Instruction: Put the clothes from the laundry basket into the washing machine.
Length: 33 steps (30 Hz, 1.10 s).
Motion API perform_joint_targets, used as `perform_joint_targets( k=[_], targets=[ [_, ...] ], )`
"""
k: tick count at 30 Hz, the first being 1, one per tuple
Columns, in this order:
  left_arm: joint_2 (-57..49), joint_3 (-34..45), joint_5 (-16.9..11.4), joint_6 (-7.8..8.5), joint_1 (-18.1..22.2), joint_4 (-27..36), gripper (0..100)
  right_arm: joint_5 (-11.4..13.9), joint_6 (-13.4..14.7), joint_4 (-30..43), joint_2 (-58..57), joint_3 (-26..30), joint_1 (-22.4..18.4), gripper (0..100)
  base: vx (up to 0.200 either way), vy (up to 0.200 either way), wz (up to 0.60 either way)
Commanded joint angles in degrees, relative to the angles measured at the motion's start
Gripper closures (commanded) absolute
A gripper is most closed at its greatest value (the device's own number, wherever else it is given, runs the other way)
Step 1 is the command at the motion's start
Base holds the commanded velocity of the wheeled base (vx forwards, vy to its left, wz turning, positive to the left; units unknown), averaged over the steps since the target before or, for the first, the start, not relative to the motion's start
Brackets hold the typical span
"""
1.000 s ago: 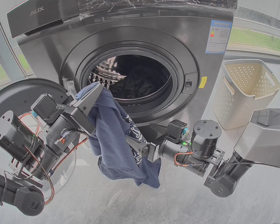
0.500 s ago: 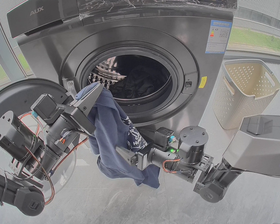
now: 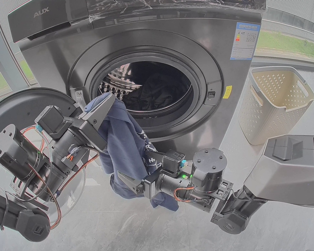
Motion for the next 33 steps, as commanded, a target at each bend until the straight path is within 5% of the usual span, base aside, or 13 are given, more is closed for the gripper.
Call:
perform_joint_targets(
  k=[1,12,22,33],
  targets=[
    [0.0,0.0,0.0,0.03,0.1,0.0,100,0.7,0.4,-0.8,0.2,0.4,-0.8,0,0.0,0.0,0.0],
    [-0.2,-0.3,0.0,0.03,0.2,0.0,100,8.6,1.7,-5.6,0.6,5.7,-3.7,0,0.0,0.0,0.0],
    [-0.2,-0.5,0.0,-0.06,0.2,0.0,100,8.7,1.7,-6.4,4.4,4.4,-2.3,0,0.0,0.0,0.0],
    [-0.3,-0.5,0.0,-0.06,0.2,0.0,100,7.6,1.6,-5.2,11.7,-7.6,-3.1,0,0.0,0.0,0.0]
  ],
)
